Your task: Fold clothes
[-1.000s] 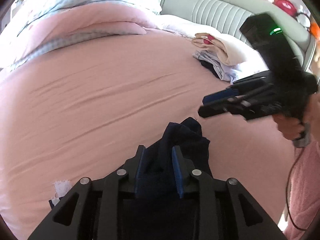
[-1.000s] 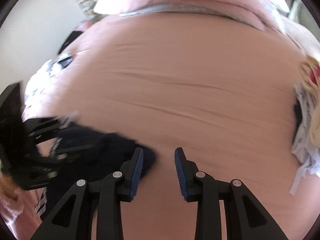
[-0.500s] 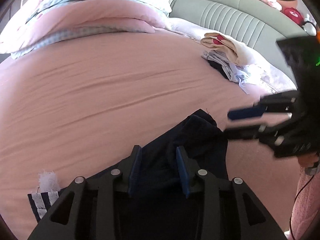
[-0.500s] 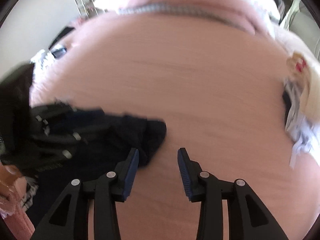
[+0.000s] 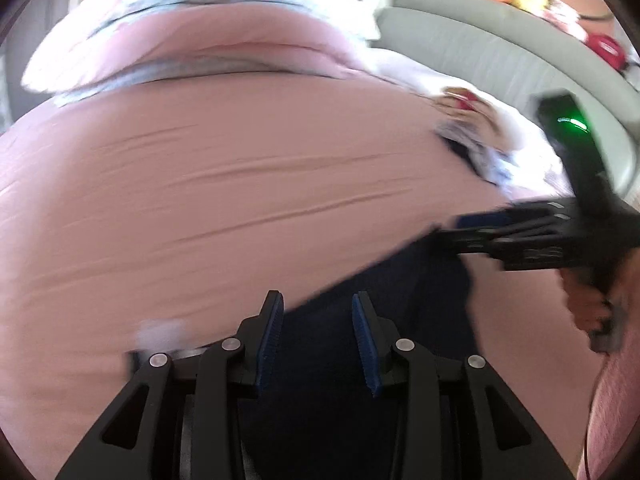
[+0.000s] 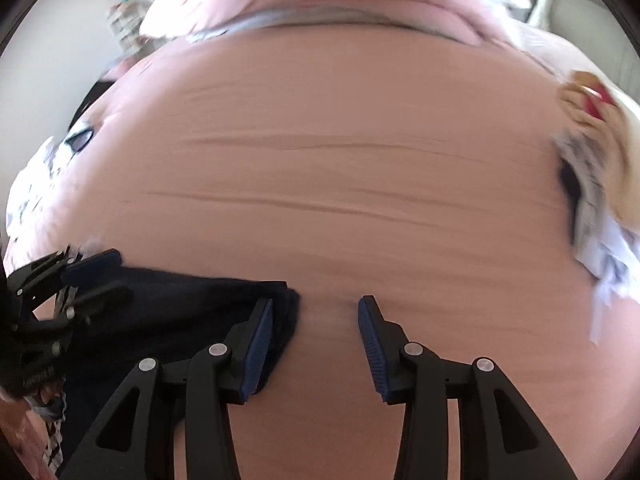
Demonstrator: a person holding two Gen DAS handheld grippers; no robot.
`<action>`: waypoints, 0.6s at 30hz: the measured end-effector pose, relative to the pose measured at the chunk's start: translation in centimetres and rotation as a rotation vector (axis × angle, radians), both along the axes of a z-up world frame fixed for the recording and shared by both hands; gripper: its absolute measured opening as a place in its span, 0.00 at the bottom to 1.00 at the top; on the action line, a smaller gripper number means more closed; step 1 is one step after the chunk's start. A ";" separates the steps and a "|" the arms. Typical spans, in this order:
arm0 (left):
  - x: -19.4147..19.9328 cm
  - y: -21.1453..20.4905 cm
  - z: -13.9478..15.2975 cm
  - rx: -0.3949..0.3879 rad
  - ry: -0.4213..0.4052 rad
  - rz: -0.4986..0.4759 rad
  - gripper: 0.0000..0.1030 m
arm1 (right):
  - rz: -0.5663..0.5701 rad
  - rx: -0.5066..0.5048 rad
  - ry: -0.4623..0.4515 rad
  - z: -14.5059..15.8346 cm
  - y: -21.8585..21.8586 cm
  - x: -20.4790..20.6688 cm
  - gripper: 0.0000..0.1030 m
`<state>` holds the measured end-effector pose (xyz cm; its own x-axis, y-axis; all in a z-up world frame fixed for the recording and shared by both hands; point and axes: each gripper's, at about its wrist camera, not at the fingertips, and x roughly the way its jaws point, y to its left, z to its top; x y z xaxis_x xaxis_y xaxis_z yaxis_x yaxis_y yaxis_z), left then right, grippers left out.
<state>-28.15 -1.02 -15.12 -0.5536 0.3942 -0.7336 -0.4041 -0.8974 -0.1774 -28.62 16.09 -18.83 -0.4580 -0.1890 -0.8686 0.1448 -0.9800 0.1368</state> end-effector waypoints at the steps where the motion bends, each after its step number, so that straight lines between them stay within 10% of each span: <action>1: 0.0 -0.6 0.2 0.016 -0.007 0.019 0.31 | -0.003 -0.022 0.014 0.4 0.6 0.2 0.40; 6: 0.6 -1.5 1.3 0.058 -0.038 -0.001 0.31 | 0.100 -0.046 0.064 2.0 -1.0 1.2 0.43; 9: 1.4 1.2 1.2 -0.054 -0.090 -0.138 0.31 | 0.184 0.038 0.032 0.9 -3.8 1.6 0.43; 12: 0.8 1.0 -0.3 -0.192 -0.114 -0.055 0.32 | 0.167 0.165 0.010 -1.0 -5.9 1.0 0.43; 18: 0.8 -4.0 2.6 -0.018 -0.029 0.137 0.32 | 0.096 0.103 0.013 0.1 -4.5 0.8 0.44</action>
